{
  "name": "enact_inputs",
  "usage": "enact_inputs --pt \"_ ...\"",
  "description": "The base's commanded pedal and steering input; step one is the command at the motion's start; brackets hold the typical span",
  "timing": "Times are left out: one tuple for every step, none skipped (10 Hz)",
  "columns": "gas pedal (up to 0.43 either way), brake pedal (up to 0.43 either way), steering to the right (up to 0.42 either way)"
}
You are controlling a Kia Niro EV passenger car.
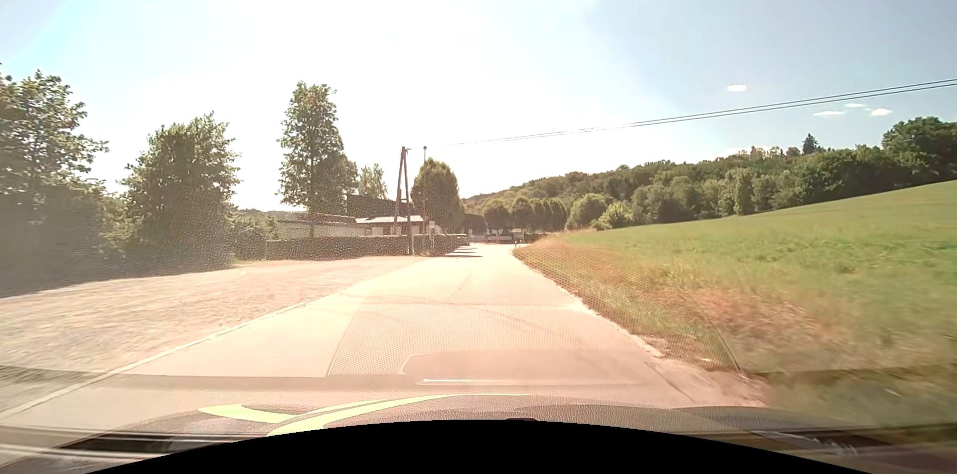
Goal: Follow the waypoints while adhering to traffic rules and regulations
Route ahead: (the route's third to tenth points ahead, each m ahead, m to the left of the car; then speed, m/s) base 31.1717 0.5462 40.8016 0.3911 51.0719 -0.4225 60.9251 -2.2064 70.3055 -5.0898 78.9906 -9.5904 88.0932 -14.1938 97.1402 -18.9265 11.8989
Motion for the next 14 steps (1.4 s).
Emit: enact_inputs --pt "0.000 0.000 0.000" --pt "0.000 0.000 0.000" --pt "0.000 0.000 0.000" --pt "0.000 0.000 0.000" --pt "0.000 0.000 0.000" --pt "0.000 0.000 0.001" --pt "0.000 0.000 0.000" --pt "0.000 0.000 0.000" --pt "0.000 0.000 0.000" --pt "0.000 0.000 0.000" --pt "0.000 0.000 0.001" --pt "0.000 0.000 0.001" --pt "0.000 0.000 0.000" --pt "0.000 0.000 0.000"
